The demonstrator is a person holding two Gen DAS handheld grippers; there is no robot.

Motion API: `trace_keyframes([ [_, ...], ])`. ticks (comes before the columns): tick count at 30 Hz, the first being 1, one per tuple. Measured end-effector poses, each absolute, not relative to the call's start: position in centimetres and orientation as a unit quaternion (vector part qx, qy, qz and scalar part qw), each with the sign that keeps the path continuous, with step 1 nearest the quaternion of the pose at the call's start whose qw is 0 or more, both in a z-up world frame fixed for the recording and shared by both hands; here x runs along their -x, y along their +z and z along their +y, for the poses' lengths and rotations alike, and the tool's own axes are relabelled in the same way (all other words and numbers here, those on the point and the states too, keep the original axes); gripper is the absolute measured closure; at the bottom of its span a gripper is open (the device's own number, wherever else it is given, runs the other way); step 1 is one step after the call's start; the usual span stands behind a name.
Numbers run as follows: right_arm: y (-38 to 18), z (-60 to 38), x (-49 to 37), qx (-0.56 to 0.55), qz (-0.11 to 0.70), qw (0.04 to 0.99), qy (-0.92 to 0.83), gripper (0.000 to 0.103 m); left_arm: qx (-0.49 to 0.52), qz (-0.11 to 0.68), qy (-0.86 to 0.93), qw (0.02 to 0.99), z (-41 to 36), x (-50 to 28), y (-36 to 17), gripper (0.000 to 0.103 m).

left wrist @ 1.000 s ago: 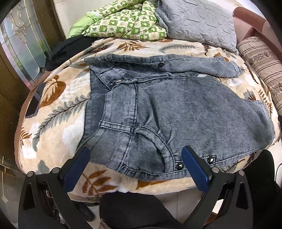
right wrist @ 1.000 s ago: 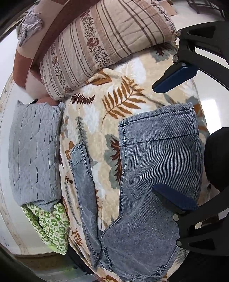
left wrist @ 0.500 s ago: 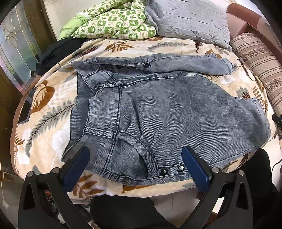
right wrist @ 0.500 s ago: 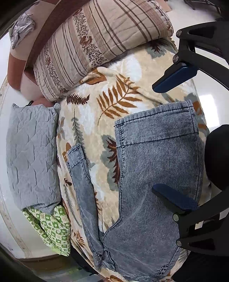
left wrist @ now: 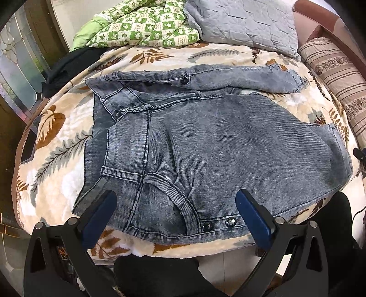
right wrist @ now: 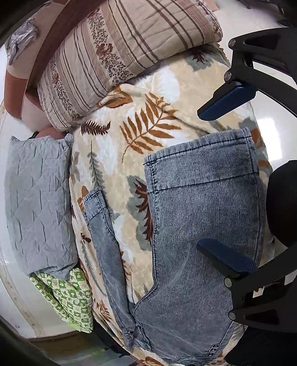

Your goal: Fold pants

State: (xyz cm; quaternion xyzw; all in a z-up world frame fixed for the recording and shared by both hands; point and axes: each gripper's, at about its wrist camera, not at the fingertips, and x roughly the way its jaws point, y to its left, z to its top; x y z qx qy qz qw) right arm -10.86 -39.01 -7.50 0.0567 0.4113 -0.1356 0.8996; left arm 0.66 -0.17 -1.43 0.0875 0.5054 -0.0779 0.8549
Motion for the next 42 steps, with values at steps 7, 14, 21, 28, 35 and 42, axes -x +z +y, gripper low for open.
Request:
trace_keyframes([
  [7,-7.7,-39.1,10.6,-0.057,0.413,0.899,-0.135,0.0,-0.091,0.509,-0.079,0.852,-0.6,-1.1,-1.6,0.0],
  [14,-7.6,-40.0,10.3,-0.073,0.411,0.899,-0.134,0.0,-0.088,0.518,-0.082,0.847,-0.5,-2.2,-1.6,0.0],
  [21,-7.9,-43.6,8.5,-0.111,0.417,0.89,-0.144,0.0,-0.059,0.535,-0.054,0.841,2.9,-5.5,-0.6,0.0],
  [28,-10.7,-46.0,4.1,-0.14,0.45,0.87,-0.147,0.001,0.004,0.568,0.013,0.823,9.7,-8.9,-2.1,0.0],
  [35,-13.4,-45.3,0.8,-0.128,0.49,0.854,-0.119,0.006,0.057,0.623,-0.011,0.78,11.3,-8.8,-6.4,0.0],
  [42,-12.8,-44.6,1.2,-0.118,0.47,0.872,-0.076,0.066,0.084,0.616,-0.049,0.781,10.5,-6.9,-7.4,0.008],
])
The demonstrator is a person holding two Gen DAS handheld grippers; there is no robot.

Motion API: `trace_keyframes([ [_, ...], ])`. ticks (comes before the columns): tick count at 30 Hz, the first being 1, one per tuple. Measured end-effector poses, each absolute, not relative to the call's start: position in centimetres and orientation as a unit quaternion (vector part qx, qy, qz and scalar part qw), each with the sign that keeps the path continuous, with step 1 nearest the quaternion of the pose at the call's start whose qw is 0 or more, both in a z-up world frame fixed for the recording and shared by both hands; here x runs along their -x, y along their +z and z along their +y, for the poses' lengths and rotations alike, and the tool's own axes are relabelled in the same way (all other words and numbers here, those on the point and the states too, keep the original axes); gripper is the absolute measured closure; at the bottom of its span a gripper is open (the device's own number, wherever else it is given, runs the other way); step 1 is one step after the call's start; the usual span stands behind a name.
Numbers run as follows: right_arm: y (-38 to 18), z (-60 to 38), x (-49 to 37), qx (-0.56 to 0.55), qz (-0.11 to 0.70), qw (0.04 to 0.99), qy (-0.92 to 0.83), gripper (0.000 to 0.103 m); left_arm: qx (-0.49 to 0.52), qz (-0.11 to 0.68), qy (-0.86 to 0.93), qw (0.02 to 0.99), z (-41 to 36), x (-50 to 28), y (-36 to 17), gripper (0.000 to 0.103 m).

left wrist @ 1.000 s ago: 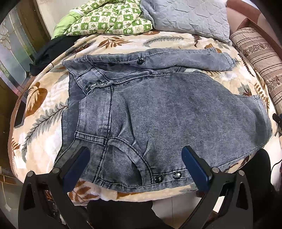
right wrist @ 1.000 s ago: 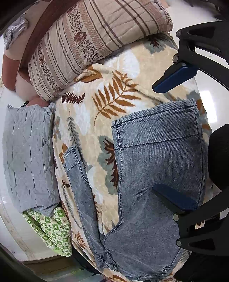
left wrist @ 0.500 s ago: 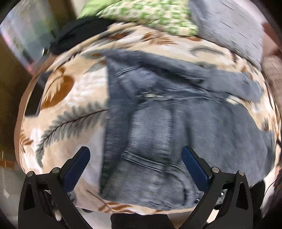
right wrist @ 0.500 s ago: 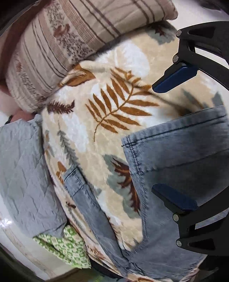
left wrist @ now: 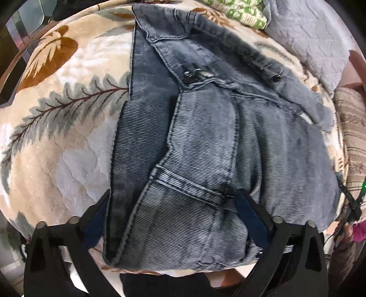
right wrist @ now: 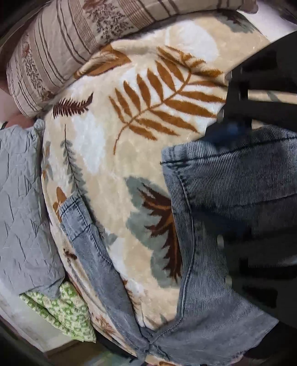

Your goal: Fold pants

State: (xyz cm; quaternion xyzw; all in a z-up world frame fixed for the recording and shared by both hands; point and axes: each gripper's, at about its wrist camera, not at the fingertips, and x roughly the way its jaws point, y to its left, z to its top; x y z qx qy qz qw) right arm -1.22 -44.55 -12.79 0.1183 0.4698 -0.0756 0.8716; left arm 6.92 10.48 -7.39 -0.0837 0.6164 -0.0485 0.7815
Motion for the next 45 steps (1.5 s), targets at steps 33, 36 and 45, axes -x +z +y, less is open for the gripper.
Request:
trace_keyframes([
  [33,-10.9,-49.6,7.4,-0.23,0.421,0.874,-0.079,0.055,0.073,0.586,-0.045,0.806,10.8,-3.1,-3.3,0.038],
  [36,-9.1,-49.3,4.9,-0.235,0.411,0.879,-0.058,0.05,0.09,0.567,-0.042,0.818,11.9,-5.2,-1.2,0.037],
  [45,-7.8,-47.6,-9.3,-0.26,0.414,0.873,-0.002,0.041,0.159,0.564,-0.051,0.809,9.9,-14.2,-0.1,0.037],
])
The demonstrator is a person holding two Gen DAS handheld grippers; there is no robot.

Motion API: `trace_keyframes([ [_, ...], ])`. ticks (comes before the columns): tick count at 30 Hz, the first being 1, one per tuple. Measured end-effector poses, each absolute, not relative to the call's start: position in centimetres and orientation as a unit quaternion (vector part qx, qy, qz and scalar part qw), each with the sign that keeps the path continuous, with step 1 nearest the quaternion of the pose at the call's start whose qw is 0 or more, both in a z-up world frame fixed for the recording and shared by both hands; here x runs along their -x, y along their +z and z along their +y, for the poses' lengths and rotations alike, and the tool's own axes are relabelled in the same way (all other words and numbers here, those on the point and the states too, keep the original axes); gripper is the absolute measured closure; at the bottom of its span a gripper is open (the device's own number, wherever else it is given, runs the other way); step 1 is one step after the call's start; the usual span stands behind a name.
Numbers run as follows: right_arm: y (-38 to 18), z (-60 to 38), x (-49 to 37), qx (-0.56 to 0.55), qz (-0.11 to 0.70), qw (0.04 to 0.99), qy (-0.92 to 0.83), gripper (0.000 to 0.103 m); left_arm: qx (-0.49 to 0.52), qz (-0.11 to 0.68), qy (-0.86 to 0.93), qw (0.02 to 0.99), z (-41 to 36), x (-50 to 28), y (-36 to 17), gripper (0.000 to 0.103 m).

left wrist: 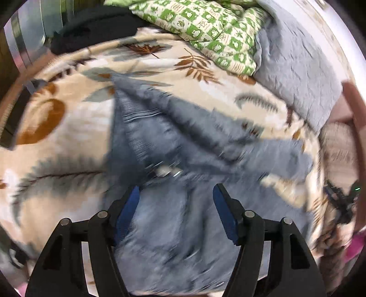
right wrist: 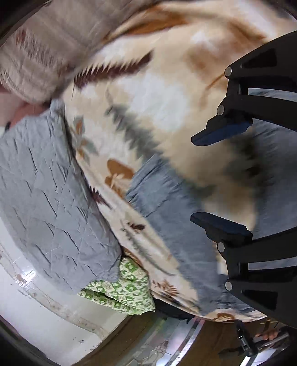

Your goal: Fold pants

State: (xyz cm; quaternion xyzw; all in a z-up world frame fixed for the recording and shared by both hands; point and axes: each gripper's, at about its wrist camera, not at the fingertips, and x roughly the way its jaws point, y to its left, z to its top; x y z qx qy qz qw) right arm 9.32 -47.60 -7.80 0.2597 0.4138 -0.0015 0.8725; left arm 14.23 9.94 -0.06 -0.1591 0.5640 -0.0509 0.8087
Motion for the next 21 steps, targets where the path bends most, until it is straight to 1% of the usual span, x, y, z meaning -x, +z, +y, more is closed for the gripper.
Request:
trace_keyframes([
  [4,-8.6,-47.6,-15.8,-0.265,0.423,0.867,-0.003,0.04,0.21,0.58,-0.055,0.785,8.6,-17.5,-1.6,0.037],
  [8,-9.5,-46.0,-22.2,-0.223,0.447,0.866,0.013,0.036,0.236,0.592,-0.045,0.77,8.2,-20.0,-3.1,0.037],
  [14,-12.1,-43.3,-27.2,-0.162,0.481,0.861,0.036,0.035,0.263,0.608,-0.041,0.748,8.0,-22.9,-5.5,0.036],
  [16,-13.1,-42.3,-27.9,-0.137,0.49,0.86,0.045,0.037,0.268,0.613,-0.034,0.743,7.7,-23.8,-6.2,0.037],
  [17,-13.3,-41.7,-28.0,-0.115,0.493,0.861,0.04,0.05,0.271,0.61,-0.036,0.743,7.6,-24.0,-6.2,0.04],
  [18,-13.2,-41.2,-27.8,-0.09,0.488,0.867,0.035,0.081,0.271,0.602,-0.046,0.749,7.3,-24.3,-5.9,0.051],
  [19,-12.8,-40.9,-27.4,-0.082,0.479,0.873,0.045,0.095,0.264,0.599,-0.046,0.754,7.0,-24.4,-5.6,0.073],
  [20,-12.3,-40.7,-26.9,-0.088,0.469,0.877,0.053,0.094,0.259,0.593,-0.049,0.761,6.7,-24.5,-5.0,0.085],
  [21,-11.4,-40.8,-26.2,-0.092,0.452,0.886,0.054,0.094,0.261,0.588,-0.055,0.764,6.6,-24.7,-4.6,0.087],
])
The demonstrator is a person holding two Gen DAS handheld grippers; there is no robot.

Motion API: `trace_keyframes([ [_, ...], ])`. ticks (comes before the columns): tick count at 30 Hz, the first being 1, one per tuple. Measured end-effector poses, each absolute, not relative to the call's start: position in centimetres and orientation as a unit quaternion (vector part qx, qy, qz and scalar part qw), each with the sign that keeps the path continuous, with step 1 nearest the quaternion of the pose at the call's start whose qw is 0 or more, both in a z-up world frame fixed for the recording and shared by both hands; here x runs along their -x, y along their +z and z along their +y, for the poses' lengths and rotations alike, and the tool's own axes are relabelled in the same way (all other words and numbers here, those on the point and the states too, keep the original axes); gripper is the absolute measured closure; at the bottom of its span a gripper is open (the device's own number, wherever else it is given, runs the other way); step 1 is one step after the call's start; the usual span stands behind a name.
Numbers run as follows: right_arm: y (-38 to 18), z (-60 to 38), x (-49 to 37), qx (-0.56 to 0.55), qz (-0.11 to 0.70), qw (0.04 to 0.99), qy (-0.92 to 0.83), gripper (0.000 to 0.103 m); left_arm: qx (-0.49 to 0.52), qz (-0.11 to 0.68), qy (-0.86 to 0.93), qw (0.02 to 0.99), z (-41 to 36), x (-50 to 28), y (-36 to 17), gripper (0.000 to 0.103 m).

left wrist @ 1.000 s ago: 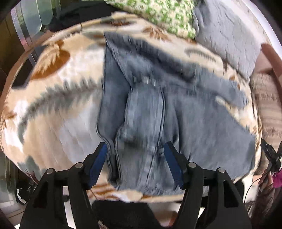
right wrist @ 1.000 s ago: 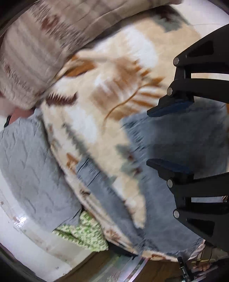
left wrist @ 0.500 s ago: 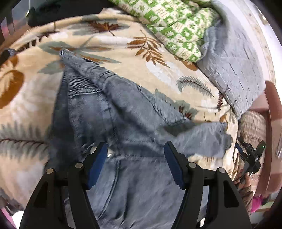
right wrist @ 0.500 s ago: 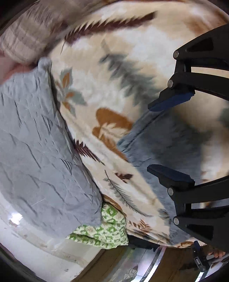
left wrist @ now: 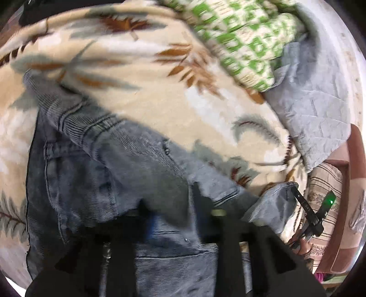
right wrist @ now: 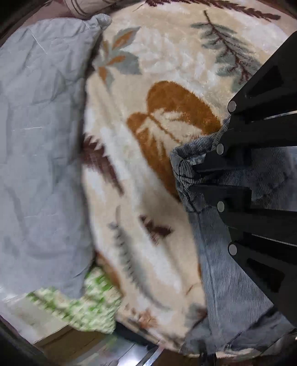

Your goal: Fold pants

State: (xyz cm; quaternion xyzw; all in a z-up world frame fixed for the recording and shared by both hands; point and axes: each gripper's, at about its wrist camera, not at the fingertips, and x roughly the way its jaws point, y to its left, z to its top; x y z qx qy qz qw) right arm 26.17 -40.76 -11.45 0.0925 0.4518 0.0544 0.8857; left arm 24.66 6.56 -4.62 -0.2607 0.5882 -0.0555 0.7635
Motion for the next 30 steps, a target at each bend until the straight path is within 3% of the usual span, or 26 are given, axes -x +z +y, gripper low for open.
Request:
trace_keyframes([
  [7,-6.0,-45.9,-25.9,-0.166,0.354,0.92,0.009,0.095,0.252,0.578,-0.034,0.776,4.8,-30.6,-2.8,0.088],
  [13,-8.9,-47.4,-31.0,-0.175,0.387,0.904,-0.051,0.091,0.221,0.632,0.026,0.742,2.5,-36.4,-7.2,0.085],
  [15,-10.9,-48.0,-32.3,-0.189,0.407,0.891,-0.075,0.082,0.241,0.639,0.038,0.73,2.7,-37.3,-7.7,0.084],
  [20,-11.6,-50.3,-31.5,-0.25,0.393,0.882,-0.077,0.076,0.287,0.652,0.008,0.702,4.3,-36.7,-5.9,0.074],
  [22,-10.6,-52.2,-29.3,-0.281,0.375,0.882,-0.057,0.069,0.278,0.641,-0.017,0.716,5.0,-34.5,-4.4,0.067],
  [24,-10.5,-53.4,-27.5,-0.297,0.375,0.877,-0.038,0.053,0.263,0.625,-0.041,0.734,5.7,-31.4,-2.8,0.059],
  [29,-12.8,-54.0,-22.7,-0.303,0.411,0.86,-0.01,0.049,0.236,0.576,-0.035,0.782,10.8,-22.5,-1.5,0.036],
  [30,-13.4,-53.7,-22.1,-0.301,0.415,0.859,-0.009,0.049,0.233,0.578,-0.023,0.782,11.4,-21.5,-1.9,0.035],
])
